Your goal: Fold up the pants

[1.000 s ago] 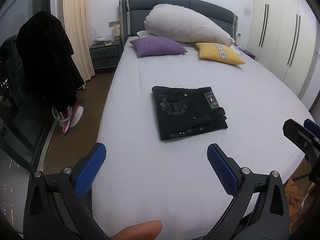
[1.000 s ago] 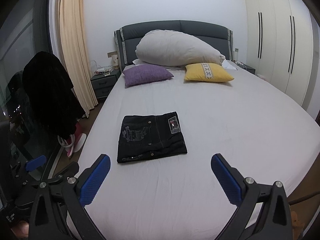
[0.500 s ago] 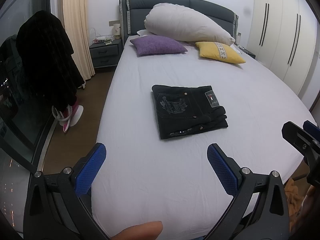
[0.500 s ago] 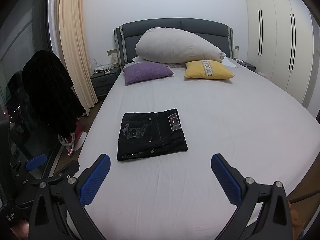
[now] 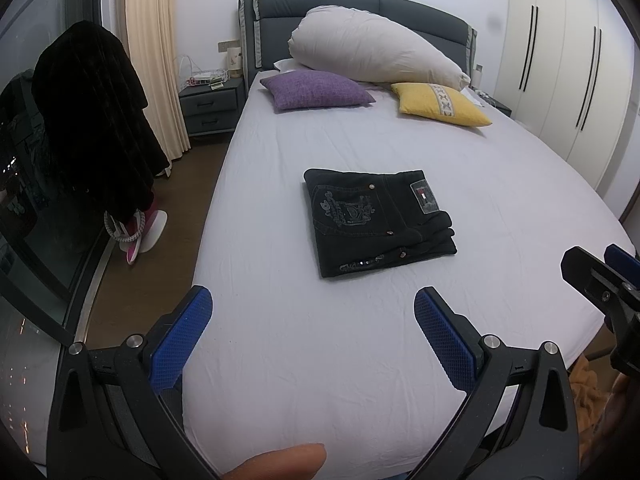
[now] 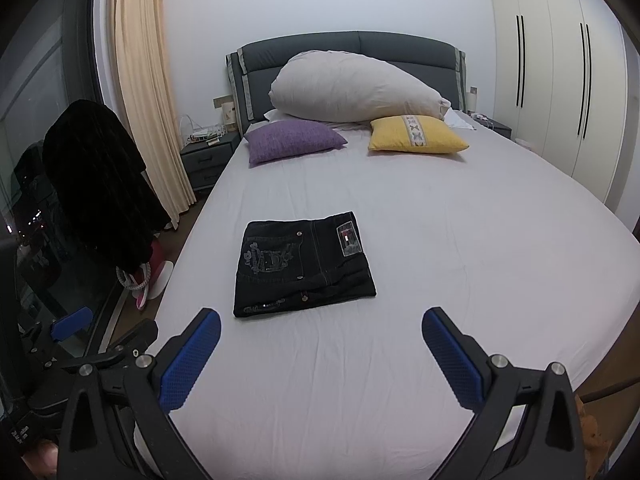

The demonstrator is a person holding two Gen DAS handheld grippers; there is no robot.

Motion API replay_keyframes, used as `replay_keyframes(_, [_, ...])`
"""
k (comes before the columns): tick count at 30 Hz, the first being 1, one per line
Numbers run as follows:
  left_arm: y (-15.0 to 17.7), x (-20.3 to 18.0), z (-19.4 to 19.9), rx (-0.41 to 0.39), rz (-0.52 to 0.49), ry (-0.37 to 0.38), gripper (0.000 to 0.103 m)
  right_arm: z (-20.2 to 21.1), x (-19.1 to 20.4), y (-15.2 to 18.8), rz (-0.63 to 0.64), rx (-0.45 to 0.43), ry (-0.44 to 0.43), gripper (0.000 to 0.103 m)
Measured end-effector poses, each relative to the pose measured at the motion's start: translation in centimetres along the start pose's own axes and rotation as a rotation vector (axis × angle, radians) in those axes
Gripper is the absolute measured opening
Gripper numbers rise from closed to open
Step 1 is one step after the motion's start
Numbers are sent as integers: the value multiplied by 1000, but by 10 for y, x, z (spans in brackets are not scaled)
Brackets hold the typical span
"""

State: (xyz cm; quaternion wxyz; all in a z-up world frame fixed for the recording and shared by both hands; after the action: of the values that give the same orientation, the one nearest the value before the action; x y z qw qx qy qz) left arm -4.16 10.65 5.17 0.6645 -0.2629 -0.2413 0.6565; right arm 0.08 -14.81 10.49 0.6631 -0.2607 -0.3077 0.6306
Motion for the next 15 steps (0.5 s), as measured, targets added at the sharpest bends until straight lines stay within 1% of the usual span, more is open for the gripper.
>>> replay_keyframes(15, [3,0,-1,2,0,-1,103,-2,-1,4,0,8,-3,103])
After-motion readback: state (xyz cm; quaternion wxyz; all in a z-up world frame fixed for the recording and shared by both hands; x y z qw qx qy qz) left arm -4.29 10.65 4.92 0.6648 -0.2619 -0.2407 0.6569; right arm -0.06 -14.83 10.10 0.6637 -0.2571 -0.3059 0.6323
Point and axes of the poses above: each gripper's, at about its wrist camera, not at the fingertips, and z roughly against the way its jaws point, x to its left, y to its underside, the point moved 6 cm from there along -z, roughly the way its jaws point, and after that the axes turned 4 degrees about x, right-handed, at the moved point
